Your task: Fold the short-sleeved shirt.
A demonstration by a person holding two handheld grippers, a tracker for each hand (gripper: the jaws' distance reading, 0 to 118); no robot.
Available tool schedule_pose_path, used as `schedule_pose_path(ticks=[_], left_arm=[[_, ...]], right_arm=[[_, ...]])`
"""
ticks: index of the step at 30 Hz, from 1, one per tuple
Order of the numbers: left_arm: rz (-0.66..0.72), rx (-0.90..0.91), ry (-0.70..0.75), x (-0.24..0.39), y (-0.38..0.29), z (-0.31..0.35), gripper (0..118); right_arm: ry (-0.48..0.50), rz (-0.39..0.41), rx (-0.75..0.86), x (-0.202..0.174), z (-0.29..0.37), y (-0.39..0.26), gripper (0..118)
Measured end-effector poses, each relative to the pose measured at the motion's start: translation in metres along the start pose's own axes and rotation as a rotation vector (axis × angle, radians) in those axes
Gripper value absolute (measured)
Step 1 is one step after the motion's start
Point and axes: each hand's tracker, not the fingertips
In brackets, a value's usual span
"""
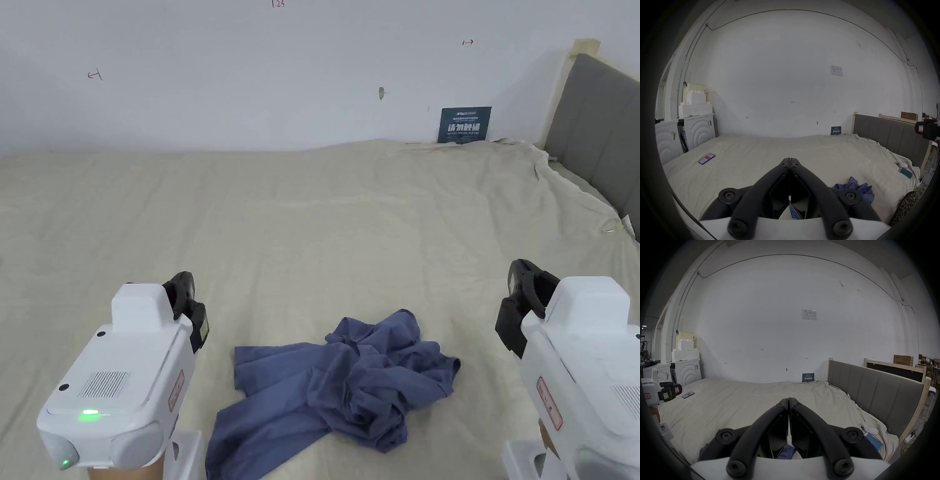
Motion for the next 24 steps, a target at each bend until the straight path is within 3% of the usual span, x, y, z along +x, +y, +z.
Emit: schedule_pose_path(ticks=[11, 16, 19, 22, 24], left_arm=[[0.065, -0.581, -0.069, -0.003, -0.054, -0.043, 0], [0.172, -0.737, -0.101, -0.006, -0.099, -0.042, 0], [0.138, -0.793, -0.089, -0.003, -0.119, -0.039, 20], [0.134, -0.856, -0.087, -0.001, -0.135, -0.036, 61], [0.127, -0.886, -0.087, 0.001, -0.143, -0.033, 79]], right_arm=[[-0.001, -0.010, -0.026, 0.004, -0.001, -0.009, 0], [0.002, -0.007, -0.050, 0.004, -0.003, -0.016, 0], [0.004, -0.005, -0.066, 0.004, -0.004, -0.020, 0], [0.005, -0.006, -0.081, 0.005, -0.006, -0.024, 0], [0.006, -0.005, -0.091, 0.005, -0.007, -0.026, 0]])
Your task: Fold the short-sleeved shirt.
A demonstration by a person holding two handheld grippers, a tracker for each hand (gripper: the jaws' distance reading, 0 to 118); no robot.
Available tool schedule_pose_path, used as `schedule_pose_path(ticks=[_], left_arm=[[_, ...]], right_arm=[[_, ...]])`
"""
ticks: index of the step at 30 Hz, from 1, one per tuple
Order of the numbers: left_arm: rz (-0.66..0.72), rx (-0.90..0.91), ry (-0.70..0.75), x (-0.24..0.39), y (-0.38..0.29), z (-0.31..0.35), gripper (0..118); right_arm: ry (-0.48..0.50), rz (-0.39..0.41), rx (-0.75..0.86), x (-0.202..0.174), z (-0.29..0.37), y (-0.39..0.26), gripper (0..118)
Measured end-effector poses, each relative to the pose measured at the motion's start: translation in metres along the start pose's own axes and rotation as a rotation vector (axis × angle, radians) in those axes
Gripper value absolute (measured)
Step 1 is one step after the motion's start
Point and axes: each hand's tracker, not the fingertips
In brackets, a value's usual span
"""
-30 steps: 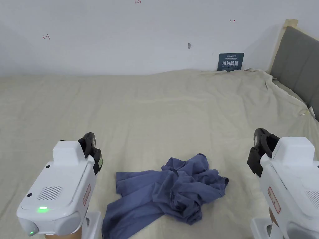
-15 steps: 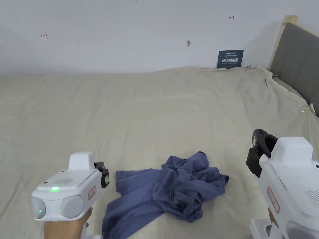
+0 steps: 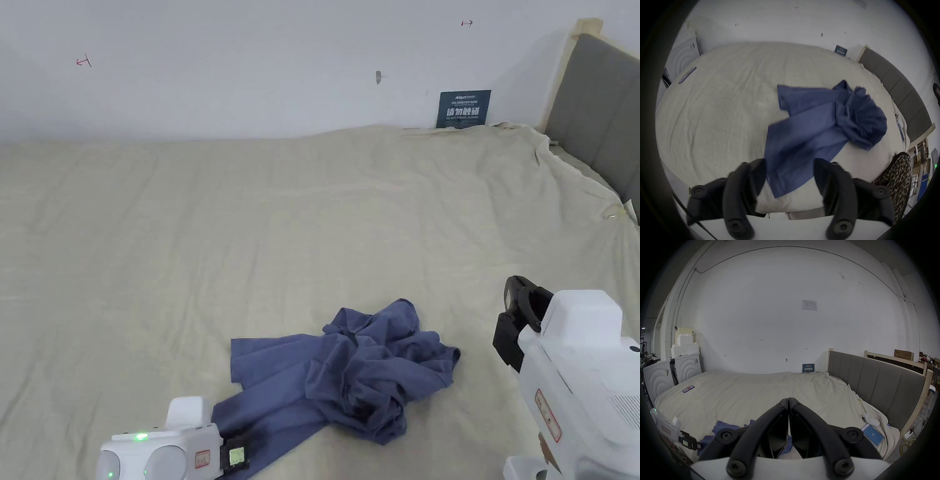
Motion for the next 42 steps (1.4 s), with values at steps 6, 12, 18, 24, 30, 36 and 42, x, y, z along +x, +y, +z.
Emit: schedule_pose_path(ticks=[6, 12, 18, 24, 30, 36, 42], left_arm=[[-0.019, -0.069, 0.094, 0.003, -0.010, -0.024, 87], [-0.038, -0.065, 0.129, 0.010, -0.017, -0.037, 72], [-0.049, -0.007, 0.063, 0.013, -0.013, -0.026, 2], [-0.042, 0.065, 0.025, 0.011, 0.000, 0.004, 0], [-0.041, 0.110, -0.007, 0.008, 0.015, 0.021, 0], [-0.055, 0.124, -0.024, 0.009, 0.025, 0.019, 0], [-0.052, 0.112, -0.033, 0.005, 0.029, 0.014, 0]], right_arm=[[0.009, 0.001, -0.028, -0.001, -0.004, -0.006, 0], [0.016, 0.008, -0.057, -0.001, -0.009, -0.012, 0], [0.019, -0.009, -0.107, 0.005, -0.022, -0.019, 0], [0.025, -0.041, -0.268, 0.015, -0.057, -0.032, 0], [0.053, -0.092, -0.517, 0.027, -0.123, -0.057, 77], [0.047, -0.110, -0.679, 0.028, -0.187, -0.095, 91], [0.097, 0.014, -0.827, 0.016, -0.235, -0.127, 87]])
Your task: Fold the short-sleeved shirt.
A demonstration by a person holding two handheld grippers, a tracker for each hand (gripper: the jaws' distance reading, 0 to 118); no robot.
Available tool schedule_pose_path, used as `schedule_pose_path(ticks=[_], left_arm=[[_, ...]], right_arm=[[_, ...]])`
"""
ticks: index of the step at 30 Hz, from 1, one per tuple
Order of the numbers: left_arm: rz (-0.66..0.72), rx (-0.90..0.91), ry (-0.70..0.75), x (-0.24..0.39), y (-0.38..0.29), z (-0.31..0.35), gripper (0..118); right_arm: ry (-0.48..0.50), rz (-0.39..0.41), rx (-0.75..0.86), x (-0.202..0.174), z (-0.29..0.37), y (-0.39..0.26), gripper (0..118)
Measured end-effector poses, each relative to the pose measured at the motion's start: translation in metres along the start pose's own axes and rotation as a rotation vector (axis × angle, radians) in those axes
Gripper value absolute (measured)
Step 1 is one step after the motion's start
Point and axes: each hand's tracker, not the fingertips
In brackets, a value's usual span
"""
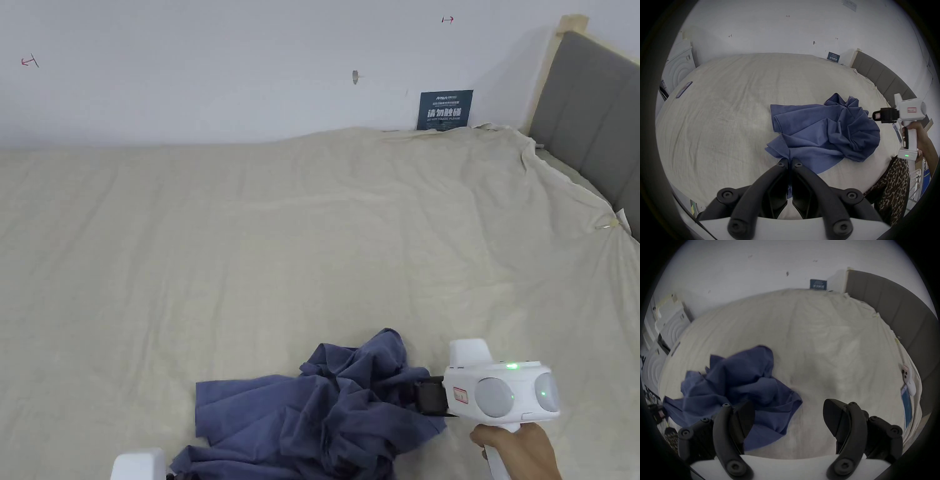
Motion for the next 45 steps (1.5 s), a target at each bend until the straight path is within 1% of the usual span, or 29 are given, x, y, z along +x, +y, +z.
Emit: schedule_pose_path(ticks=[1, 3, 4, 5, 6, 7, 8, 10, 12, 15, 16, 18, 20, 22, 25, 32, 38, 43, 45], left_arm=[[0.004, 0.001, -0.002, 0.000, 0.000, 0.000, 0], [0.004, -0.002, -0.005, 0.000, 0.001, -0.001, 0], [0.004, -0.001, -0.005, 0.000, 0.001, 0.000, 0], [0.003, -0.002, -0.007, 0.000, 0.002, 0.000, 0], [0.002, -0.002, -0.010, -0.002, 0.002, 0.000, 0], [0.001, -0.001, -0.013, -0.002, 0.002, 0.001, 0], [0.000, 0.003, -0.016, -0.002, 0.003, 0.002, 0], [0.001, 0.007, -0.023, -0.003, 0.004, 0.006, 0], [0.021, 0.019, -0.042, -0.005, 0.006, 0.010, 0], [0.081, 0.052, -0.094, -0.010, 0.010, 0.020, 0], [0.097, 0.064, -0.112, -0.012, 0.012, 0.024, 0], [0.144, 0.094, -0.153, -0.018, 0.018, 0.034, 0], [0.169, 0.122, -0.176, -0.024, 0.025, 0.043, 0], [0.181, 0.149, -0.180, -0.030, 0.035, 0.054, 0], [0.192, 0.208, -0.172, -0.041, 0.054, 0.069, 0], [0.173, 0.353, -0.074, -0.066, 0.110, 0.110, 0], [0.163, 0.451, -0.026, -0.074, 0.155, 0.136, 0], [0.162, 0.496, -0.007, -0.079, 0.196, 0.142, 0], [0.171, 0.508, -0.007, -0.083, 0.217, 0.142, 0]], right_arm=[[-0.001, -0.009, -0.010, -0.001, -0.007, 0.001, 84], [0.026, -0.023, -0.027, -0.003, -0.019, 0.000, 65], [0.039, -0.043, -0.038, -0.003, -0.023, -0.001, 53], [0.055, -0.087, -0.048, -0.003, -0.025, -0.004, 36], [0.096, -0.128, -0.044, -0.002, -0.024, -0.007, 19], [0.139, -0.157, -0.019, -0.001, -0.021, -0.011, 7], [0.159, -0.182, 0.003, 0.000, -0.016, -0.014, 7], [0.137, -0.159, 0.019, -0.001, -0.005, -0.017, 6], [0.150, -0.158, 0.056, 0.001, 0.018, -0.018, 5], [0.227, -0.203, 0.127, 0.010, 0.054, -0.016, 5], [0.242, -0.206, 0.144, 0.013, 0.066, -0.015, 5], [0.307, -0.223, 0.176, 0.020, 0.092, -0.012, 5], [0.332, -0.228, 0.216, 0.026, 0.118, -0.009, 5], [0.337, -0.207, 0.264, 0.030, 0.144, -0.006, 5], [0.345, -0.198, 0.330, 0.035, 0.176, -0.001, 5], [0.304, -0.195, 0.469, 0.046, 0.235, 0.020, 4], [0.288, -0.243, 0.571, 0.050, 0.259, 0.050, 4], [0.283, -0.292, 0.651, 0.054, 0.267, 0.094, 4], [0.276, -0.290, 0.678, 0.052, 0.269, 0.115, 4]])
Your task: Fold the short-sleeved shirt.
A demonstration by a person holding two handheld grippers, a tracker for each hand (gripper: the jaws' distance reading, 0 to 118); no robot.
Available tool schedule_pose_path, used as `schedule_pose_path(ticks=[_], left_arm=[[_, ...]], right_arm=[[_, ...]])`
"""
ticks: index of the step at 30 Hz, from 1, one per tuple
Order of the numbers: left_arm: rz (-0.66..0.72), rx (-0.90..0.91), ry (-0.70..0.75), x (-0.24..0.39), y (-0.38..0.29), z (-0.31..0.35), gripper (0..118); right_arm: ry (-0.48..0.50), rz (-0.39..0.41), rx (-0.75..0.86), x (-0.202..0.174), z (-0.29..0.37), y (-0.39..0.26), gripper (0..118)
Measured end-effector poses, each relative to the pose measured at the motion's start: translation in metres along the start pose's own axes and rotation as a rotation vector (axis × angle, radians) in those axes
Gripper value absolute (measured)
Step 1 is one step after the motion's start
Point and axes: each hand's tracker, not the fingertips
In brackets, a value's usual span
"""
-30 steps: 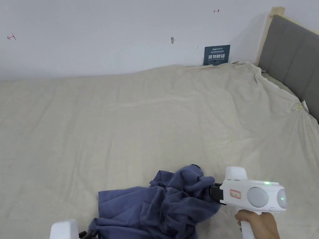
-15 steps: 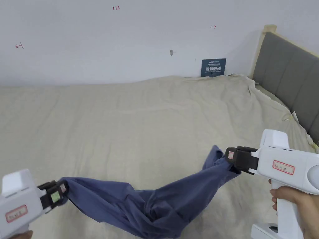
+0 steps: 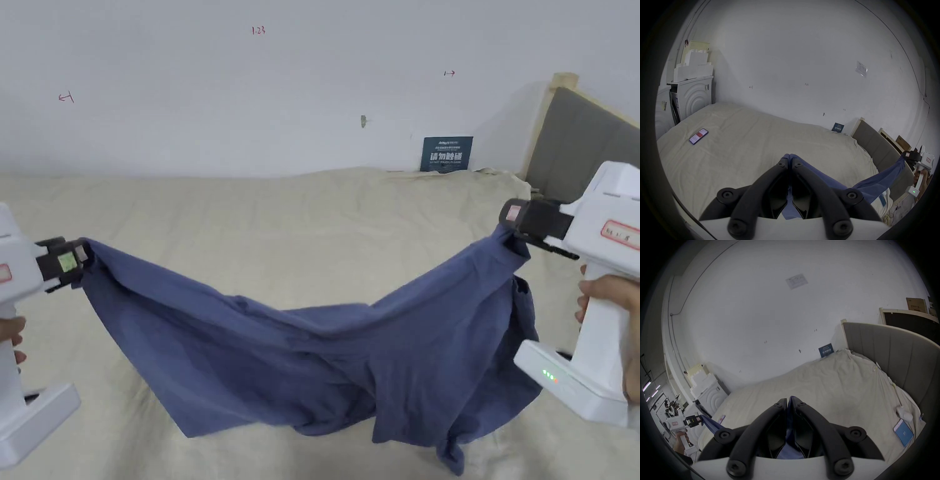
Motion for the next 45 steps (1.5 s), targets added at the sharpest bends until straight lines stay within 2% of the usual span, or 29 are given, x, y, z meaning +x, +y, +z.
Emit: schedule_pose_path(ticks=[5, 8, 12, 20, 23, 27, 31, 34, 41, 45], left_arm=[[0.022, 0.023, -0.003, -0.009, 0.049, -0.038, 0], [0.019, 0.053, 0.004, -0.007, 0.077, -0.054, 0], [0.007, 0.102, 0.012, -0.001, 0.111, -0.064, 0], [-0.065, 0.193, 0.067, -0.003, 0.130, -0.080, 0], [-0.077, 0.185, 0.086, -0.015, 0.109, -0.088, 0], [-0.067, 0.075, 0.114, -0.035, 0.060, -0.102, 0], [-0.070, 0.006, 0.124, -0.050, 0.000, -0.101, 0], [-0.070, -0.058, 0.153, -0.059, -0.048, -0.090, 0], [0.030, -0.235, 0.163, -0.087, -0.151, -0.051, 0], [0.042, -0.284, 0.193, -0.091, -0.196, -0.027, 0]], right_arm=[[-0.031, 0.024, 0.118, -0.012, -0.033, 0.035, 4], [-0.014, 0.028, 0.136, -0.017, -0.053, 0.055, 4], [-0.018, 0.098, 0.168, -0.028, -0.078, 0.079, 4], [-0.018, 0.152, 0.182, -0.030, -0.116, 0.086, 4], [-0.034, 0.154, 0.147, -0.019, -0.126, 0.066, 4], [-0.089, 0.175, 0.049, -0.001, -0.135, 0.020, 4], [-0.106, 0.141, -0.048, 0.021, -0.132, -0.033, 4], [-0.127, 0.106, -0.108, 0.040, -0.120, -0.073, 4], [-0.196, 0.060, -0.241, 0.073, -0.071, -0.171, 4], [-0.243, 0.038, -0.311, 0.077, -0.043, -0.219, 4]])
